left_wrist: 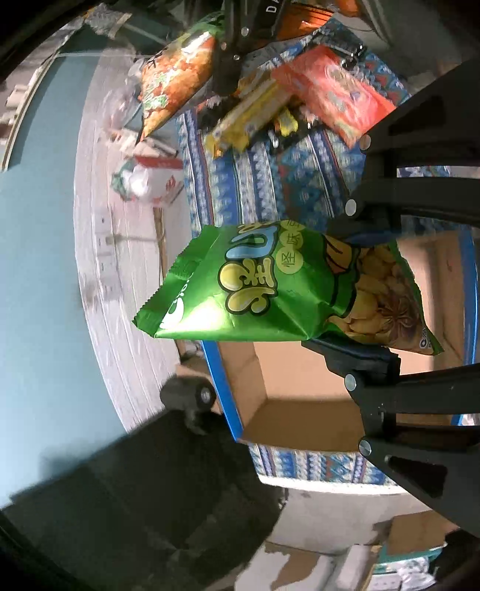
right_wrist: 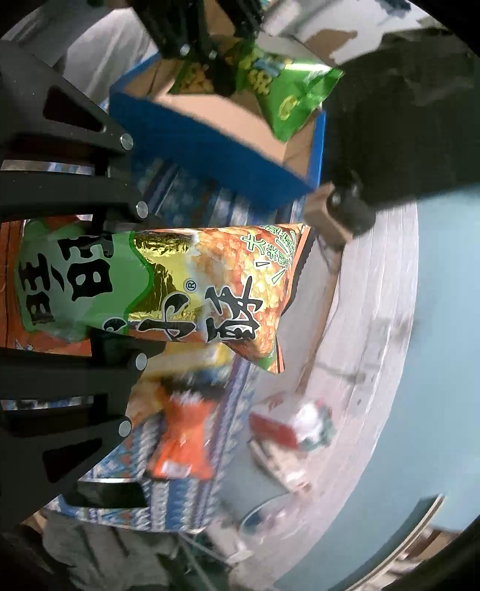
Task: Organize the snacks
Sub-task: 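Carry both bags into the cardboard box and open both grippers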
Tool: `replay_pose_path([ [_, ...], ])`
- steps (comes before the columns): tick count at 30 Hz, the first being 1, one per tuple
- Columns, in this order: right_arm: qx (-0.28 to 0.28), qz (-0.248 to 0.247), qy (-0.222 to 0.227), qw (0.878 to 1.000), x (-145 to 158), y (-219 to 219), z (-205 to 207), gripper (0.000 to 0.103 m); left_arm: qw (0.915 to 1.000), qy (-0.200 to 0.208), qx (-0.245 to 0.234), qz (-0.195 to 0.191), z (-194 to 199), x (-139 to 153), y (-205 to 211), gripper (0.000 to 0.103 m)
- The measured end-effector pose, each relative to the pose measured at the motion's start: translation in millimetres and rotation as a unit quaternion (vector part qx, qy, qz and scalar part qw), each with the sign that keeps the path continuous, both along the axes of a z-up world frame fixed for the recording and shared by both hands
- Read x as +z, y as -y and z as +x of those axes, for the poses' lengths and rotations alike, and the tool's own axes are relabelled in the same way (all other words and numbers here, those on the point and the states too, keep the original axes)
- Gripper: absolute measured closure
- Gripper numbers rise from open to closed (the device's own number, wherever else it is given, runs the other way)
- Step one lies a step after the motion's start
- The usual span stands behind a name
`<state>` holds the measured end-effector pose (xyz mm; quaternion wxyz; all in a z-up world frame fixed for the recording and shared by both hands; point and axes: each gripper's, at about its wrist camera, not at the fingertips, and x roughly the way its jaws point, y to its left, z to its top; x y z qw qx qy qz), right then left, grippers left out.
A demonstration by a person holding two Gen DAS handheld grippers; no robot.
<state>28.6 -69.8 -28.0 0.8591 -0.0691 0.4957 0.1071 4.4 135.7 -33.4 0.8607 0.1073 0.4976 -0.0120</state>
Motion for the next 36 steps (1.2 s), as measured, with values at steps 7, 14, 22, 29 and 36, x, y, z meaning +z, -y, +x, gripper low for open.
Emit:
replay_pose_path([
  [7,0.053,0.010,-0.007,0.999,-6.4,-77.6,27.5,0.072,0.9988,-0.006,0.046,-0.018,-3.5,-3.2,-47.7,0.060],
  [14,0.093,0.023,-0.035,0.995,-26.3,-140.3,44.0,0.072,0.9950,-0.025,0.095,-0.016,-7.4,-19.6,-88.3,0.060],
  [22,0.129,0.024,-0.073,0.989,-53.4,-185.9,57.0,0.072,0.9916,-0.042,0.120,-0.024,-7.0,-34.1,-109.2,0.059],
  [29,0.140,0.039,-0.106,0.984,-68.9,-198.5,62.3,0.070,0.9905,-0.049,0.128,0.003,-6.6,-37.4,-109.6,0.050],
  [36,0.133,0.039,-0.091,0.986,-60.1,-190.6,57.8,0.045,0.9893,-0.033,0.142,-0.002,-5.9,-27.4,-113.5,0.035],
])
